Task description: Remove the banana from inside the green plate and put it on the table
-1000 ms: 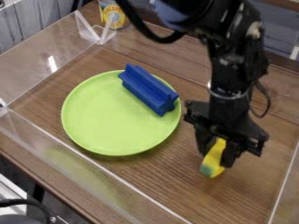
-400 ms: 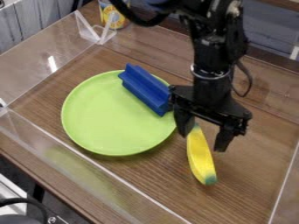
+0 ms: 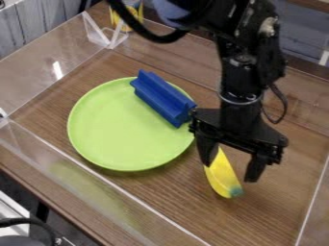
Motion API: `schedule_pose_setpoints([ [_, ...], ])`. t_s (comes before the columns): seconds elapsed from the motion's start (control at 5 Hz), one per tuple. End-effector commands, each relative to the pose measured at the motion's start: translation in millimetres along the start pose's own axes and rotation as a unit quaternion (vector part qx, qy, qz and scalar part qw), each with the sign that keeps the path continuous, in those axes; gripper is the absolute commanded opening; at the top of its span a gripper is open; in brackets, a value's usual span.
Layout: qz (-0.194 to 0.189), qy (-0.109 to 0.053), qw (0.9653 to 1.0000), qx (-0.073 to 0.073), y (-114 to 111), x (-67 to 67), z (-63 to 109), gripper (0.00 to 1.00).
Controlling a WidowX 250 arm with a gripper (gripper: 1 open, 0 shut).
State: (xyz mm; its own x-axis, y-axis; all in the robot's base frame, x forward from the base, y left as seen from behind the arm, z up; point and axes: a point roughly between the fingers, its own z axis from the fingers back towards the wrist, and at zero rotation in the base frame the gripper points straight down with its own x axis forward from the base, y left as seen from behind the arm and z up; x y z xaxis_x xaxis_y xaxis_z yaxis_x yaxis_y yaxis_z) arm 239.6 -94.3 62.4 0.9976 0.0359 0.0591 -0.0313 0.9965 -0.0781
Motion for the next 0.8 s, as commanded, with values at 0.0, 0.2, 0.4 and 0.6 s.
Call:
schedule_pose_setpoints([
  [0.0,-0.018,-0.020,0.9996,-0.007,2,2.0,16.1,1.00],
  [0.2,-0.032,-0.018,0.9993,-0.007,6,-0.5,19.8,1.00],
  [0.4,-0.028,-0.018,0.9994,-0.006,1,-1.7,22.0,1.00],
  [0.6,-0.029,-0.020,0.9993,-0.009,6,-5.5,33.5,1.00],
])
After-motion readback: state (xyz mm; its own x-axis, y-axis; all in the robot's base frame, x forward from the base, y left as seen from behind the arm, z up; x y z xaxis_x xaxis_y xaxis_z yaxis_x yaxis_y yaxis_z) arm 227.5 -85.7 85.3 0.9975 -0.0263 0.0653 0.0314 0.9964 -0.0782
